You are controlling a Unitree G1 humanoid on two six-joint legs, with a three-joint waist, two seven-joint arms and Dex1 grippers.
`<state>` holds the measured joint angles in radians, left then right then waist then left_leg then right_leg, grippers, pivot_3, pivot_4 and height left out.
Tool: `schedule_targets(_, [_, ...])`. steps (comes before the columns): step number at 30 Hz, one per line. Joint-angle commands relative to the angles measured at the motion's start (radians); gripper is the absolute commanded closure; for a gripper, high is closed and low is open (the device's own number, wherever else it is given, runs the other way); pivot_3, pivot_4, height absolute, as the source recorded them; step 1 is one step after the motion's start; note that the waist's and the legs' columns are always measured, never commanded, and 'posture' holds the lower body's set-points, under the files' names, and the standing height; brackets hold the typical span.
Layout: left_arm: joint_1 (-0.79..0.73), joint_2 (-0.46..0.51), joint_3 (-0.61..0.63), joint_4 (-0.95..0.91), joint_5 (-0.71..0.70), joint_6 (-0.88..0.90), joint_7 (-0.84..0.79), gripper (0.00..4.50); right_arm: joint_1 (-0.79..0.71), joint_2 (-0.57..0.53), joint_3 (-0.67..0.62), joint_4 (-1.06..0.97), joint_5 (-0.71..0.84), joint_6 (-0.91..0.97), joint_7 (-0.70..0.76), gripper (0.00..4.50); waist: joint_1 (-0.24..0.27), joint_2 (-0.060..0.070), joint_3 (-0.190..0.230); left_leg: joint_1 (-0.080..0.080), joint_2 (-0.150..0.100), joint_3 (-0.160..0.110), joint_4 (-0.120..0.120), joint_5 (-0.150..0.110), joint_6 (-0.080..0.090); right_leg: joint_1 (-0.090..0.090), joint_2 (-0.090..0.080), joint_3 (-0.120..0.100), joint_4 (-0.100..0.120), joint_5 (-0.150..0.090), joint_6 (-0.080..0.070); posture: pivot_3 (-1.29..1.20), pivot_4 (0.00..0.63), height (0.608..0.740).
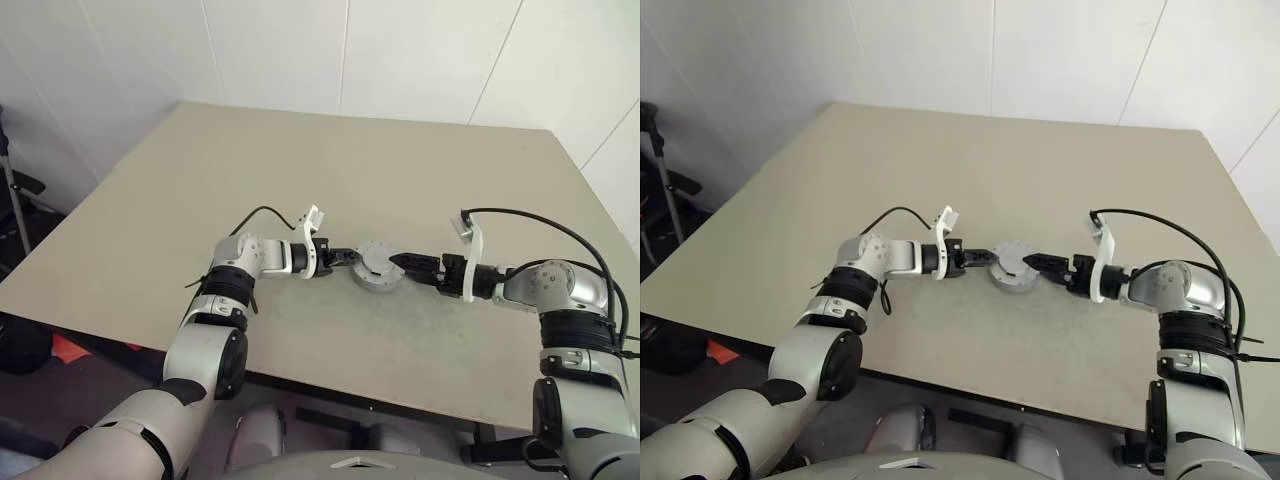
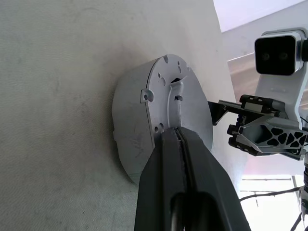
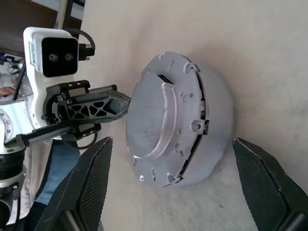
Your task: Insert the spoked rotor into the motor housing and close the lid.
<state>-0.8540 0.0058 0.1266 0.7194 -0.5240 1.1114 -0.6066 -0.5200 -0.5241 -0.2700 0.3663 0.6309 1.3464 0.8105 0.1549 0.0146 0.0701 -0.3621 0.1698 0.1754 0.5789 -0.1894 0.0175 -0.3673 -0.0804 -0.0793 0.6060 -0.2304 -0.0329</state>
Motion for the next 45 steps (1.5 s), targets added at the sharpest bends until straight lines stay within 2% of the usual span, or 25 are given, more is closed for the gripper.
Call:
schedule_targets(1, [0.02,0.002,-0.017,-0.004,0.023,0.019,0.025,4.5,-0.025,0.044,-0.024,-0.006,0.044,0.046,-0.026,0.01,-0.002,0.0,0.0,0.0,0.0,0.0,0.0,0.0,0.0,0.0,0.0,0.0,0.0,0.0,0.0,0.0,0.0,0.74])
schedule_targets(8, [0.024,0.004,-0.018,-0.01,0.024,0.014,0.033,4.5,-0.057,0.159,-0.094,-0.023,0.072,0.108,-0.088,0.01,-0.004,0.0,0.0,0.004,0.002,0.0,-0.004,0.003,-0.005,0.0,0.002,0.0,0.0,0.0,0.001,0.0,0.0,0.74])
schedule_targets(15, [0.026,0.007,-0.016,-0.007,0.025,0.006,0.034,4.5,-0.057,0.229,-0.097,-0.043,0.063,0.11,-0.131,0.01,-0.015,0.0,0.0,0.008,0.003,0.001,-0.009,0.004,-0.006,0.0,0.003,0.001,0.0,0.0,0.001,0.0,0.0,0.74])
schedule_targets(23, [0.025,0.004,-0.006,-0.008,0.031,0.002,0.04,4.5,-0.071,0.311,-0.087,-0.049,0.072,0.102,-0.155,0.01,-0.037,-0.002,-0.001,0.013,0.004,0.001,-0.016,0.01,-0.016,0.002,0.006,0.001,-0.002,-0.003,0.004,0.0,0.0,0.74])
schedule_targets(29, [0.027,0.004,-0.001,-0.011,0.037,-0.002,0.04,4.5,-0.079,0.344,-0.085,-0.033,0.063,0.079,-0.17,0.01,-0.06,-0.003,-0.001,0.014,0.005,0.001,-0.018,0.01,-0.017,0.001,0.007,0.001,-0.001,-0.003,0.003,0.0,0.0,0.74])
schedule_targets(45, [0.025,-0.002,0.017,-0.004,0.052,-0.013,0.045,4.5,-0.104,0.419,-0.049,-0.021,0.054,0.065,-0.177,0.01,-0.084,-0.003,-0.001,0.014,0.007,0.002,-0.018,0.01,-0.017,0.001,0.008,0.001,-0.001,-0.003,0.001,0.0,0.0,0.74])
